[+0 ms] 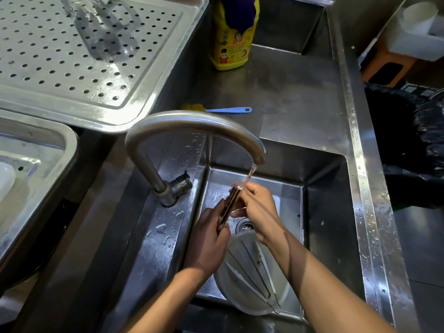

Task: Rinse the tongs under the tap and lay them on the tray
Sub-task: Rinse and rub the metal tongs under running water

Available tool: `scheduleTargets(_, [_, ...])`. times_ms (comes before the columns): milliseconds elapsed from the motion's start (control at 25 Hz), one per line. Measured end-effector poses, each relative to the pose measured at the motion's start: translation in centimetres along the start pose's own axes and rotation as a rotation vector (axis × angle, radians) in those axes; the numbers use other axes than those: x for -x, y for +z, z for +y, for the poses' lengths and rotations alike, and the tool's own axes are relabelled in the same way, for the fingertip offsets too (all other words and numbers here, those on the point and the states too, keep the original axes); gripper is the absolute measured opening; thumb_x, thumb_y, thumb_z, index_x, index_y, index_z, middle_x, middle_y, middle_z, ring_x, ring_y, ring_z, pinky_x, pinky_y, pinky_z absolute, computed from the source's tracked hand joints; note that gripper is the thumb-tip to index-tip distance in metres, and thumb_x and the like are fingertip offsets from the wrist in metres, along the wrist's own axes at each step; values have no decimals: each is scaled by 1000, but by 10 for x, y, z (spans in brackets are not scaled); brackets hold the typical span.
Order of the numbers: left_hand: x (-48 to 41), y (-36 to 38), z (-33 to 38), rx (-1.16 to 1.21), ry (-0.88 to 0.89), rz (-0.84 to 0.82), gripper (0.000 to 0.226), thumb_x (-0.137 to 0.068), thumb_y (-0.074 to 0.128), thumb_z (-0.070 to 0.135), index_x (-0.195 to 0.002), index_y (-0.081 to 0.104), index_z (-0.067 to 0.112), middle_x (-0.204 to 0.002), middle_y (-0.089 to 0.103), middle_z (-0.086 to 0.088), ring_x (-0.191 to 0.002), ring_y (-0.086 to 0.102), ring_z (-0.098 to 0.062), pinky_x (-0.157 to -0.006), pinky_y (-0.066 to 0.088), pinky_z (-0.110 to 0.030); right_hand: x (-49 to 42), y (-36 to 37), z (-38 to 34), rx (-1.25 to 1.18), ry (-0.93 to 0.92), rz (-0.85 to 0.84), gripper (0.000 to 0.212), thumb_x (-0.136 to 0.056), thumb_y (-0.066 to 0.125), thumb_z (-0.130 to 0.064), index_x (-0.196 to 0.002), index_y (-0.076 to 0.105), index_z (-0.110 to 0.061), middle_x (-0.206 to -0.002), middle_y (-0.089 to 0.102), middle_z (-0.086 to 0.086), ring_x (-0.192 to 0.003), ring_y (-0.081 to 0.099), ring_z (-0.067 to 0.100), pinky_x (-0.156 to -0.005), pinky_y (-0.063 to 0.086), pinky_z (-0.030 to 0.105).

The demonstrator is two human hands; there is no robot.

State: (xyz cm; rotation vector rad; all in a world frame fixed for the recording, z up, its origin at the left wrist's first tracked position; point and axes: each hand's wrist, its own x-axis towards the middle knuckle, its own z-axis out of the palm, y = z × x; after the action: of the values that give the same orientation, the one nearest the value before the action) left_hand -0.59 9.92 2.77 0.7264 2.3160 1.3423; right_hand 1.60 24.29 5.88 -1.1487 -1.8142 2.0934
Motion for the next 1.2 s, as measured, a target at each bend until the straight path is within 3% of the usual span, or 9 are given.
scheduleTargets(240, [-6, 0, 5, 86, -59, -37, 51, -84, 50, 23, -129, 55, 46, -92, 64, 5, -84, 62, -9, -74, 49, -26, -2, 0, -5, 53, -32, 25, 16, -93, 54, -10, -85, 68, -8, -67, 66, 6, -60, 65, 19, -48, 51, 25])
scheduleTargets(360, [-17, 1, 14, 477, -369, -97, 22, -86, 61, 37, -100, 69, 22, -72, 68, -1, -59, 63, -17, -51, 49, -28, 2, -2, -7, 20, -90, 64, 16, -96, 59, -17, -89, 72, -22, -64, 57, -2, -49, 52, 12, -41, 42, 23])
scheduleTargets(640, [-32, -3, 22, 753, -649, -346, 42, -89, 62, 46, -64, 65, 12, -51, 57, -8, -38, 51, -19, -42, 42, -22, 10, -12, -19, -294, 42, -157, 29, -99, 60, -28, -73, 70, -19, -68, 63, 3, -43, 44, 8, -35, 36, 19])
scheduleTargets(720, [-36, -2, 22, 821, -656, -318, 35, -96, 58, 38, -70, 68, 15, -55, 60, -6, -39, 52, -17, -40, 42, -20, 12, -17, -19, -353, 62, -252, 9, -93, 67, -18, -88, 73, -13, -75, 67, 5, -47, 51, 12, -39, 46, 25])
scheduleTargets(840, [-40, 1, 23, 796, -593, -263, 20, -85, 70, 36, -86, 67, 16, -65, 64, -6, -42, 58, -21, -41, 47, -23, 6, -20, -25, -227, 49, -196, 27, -93, 65, -34, -81, 66, -10, -70, 67, 8, -43, 49, 12, -37, 43, 23])
scheduleTargets(920, [-44, 5, 26, 783, -577, -182, 21, -86, 68, 41, -86, 68, 19, -65, 65, -6, -41, 58, -23, -43, 49, -26, 2, -19, -30, -221, 11, -146, 23, -97, 62, -26, -80, 63, -10, -70, 63, 9, -42, 47, 11, -36, 41, 22])
scheduleTargets(1000, [-51, 10, 33, 831, -523, -120, 34, -94, 54, 51, -84, 69, 22, -58, 61, -4, -39, 54, -22, -41, 43, -24, 4, -14, -30, -208, -29, -160, 10, -95, 66, -13, -85, 66, -12, -71, 62, 9, -41, 50, 12, -38, 45, 24])
scheduleTargets(1120, [-60, 18, 48, 739, -360, -82, 56, -93, 40, 64, -64, 66, 23, -44, 53, 0, -34, 47, -14, -37, 35, -20, 11, -8, -31, -62, -42, -124, 27, -99, 60, -33, -84, 63, -11, -53, 51, 13, -36, 48, 19, -39, 42, 27])
scheduleTargets(1200, [-64, 23, 51, 668, -359, -47, 60, -93, 32, 65, -62, 64, 25, -45, 57, 4, -38, 49, -10, -37, 35, -20, 8, -9, -34, -15, -75, -75, 27, -101, 58, -26, -88, 61, -3, -55, 52, 15, -41, 52, 21, -44, 44, 28])
